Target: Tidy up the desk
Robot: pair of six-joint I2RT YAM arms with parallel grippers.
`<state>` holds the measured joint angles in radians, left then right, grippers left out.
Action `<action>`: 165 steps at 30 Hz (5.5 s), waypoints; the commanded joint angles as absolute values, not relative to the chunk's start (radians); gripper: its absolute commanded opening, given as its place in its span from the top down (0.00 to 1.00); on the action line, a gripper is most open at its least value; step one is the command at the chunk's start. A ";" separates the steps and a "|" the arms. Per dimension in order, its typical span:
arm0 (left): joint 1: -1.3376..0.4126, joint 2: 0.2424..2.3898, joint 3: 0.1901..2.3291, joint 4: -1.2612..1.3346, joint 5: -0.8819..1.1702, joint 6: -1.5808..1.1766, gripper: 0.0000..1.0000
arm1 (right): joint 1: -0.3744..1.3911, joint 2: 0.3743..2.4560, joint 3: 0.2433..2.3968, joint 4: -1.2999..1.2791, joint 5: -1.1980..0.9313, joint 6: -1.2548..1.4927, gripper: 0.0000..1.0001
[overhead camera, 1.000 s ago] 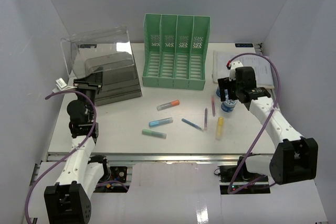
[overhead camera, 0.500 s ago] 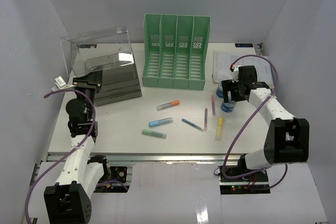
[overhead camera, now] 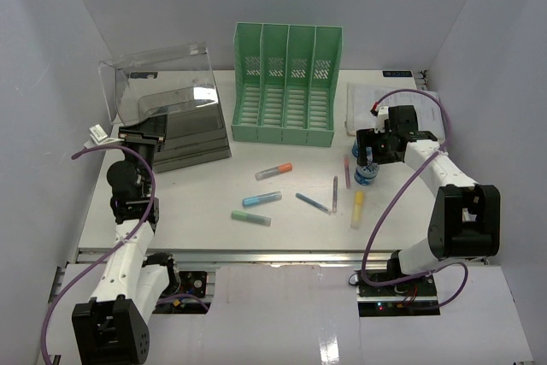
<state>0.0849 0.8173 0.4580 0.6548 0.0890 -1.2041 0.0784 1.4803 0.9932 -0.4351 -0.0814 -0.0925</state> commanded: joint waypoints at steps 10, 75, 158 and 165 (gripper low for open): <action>0.098 0.808 0.476 0.680 0.104 -1.212 0.68 | 0.072 1.394 0.991 -0.440 -0.300 -0.169 0.10; 0.110 0.869 0.616 0.595 0.133 -1.301 0.71 | 1.112 1.780 1.764 -0.462 -0.014 -1.290 0.92; 0.112 0.842 0.655 0.532 0.171 -1.228 0.72 | 0.170 1.618 1.215 -0.353 0.193 -0.008 0.10; 0.112 0.846 0.644 0.540 0.173 -1.228 0.72 | 0.156 1.721 1.246 -0.353 0.108 0.009 0.10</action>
<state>0.1078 0.8581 0.6464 0.5081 0.1667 -1.2262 0.1671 1.6701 1.1958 -0.3898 0.1488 -0.0264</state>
